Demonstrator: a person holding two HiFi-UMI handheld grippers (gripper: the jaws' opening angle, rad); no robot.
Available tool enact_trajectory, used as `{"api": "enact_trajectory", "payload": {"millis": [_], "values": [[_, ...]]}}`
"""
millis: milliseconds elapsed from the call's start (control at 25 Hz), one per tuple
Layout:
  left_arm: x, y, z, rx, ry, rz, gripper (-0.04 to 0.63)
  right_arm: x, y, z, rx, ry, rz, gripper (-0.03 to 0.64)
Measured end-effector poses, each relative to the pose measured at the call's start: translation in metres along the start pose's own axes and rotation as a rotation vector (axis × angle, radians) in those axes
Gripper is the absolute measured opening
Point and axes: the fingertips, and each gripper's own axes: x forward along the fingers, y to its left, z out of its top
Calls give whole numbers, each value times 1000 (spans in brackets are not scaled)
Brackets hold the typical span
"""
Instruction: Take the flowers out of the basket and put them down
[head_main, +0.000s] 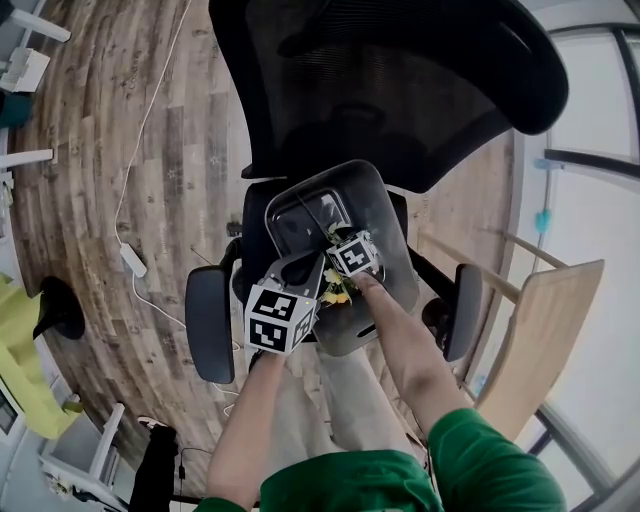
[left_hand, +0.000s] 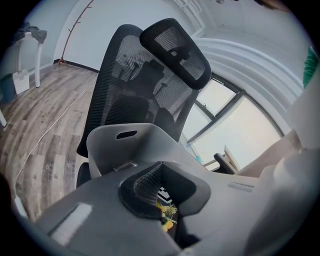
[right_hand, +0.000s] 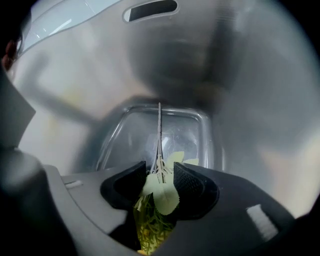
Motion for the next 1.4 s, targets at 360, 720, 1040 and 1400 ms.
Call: {"api": "enact_trajectory", "payload": {"millis": [360, 720, 1040, 1400], "values": [[1, 1, -1, -6, -11, -8, 18, 9, -3, -5, 20, 36, -8, 162], [6, 7, -5, -58, 52, 30, 18, 11, -5, -6, 17, 37, -10, 150], [11, 9, -13, -58, 143, 57, 18, 15, -3, -9, -10, 60, -23, 140], [11, 9, -18, -48, 188, 69, 18, 12, 5, -13, -40, 82, -9, 86]]}}
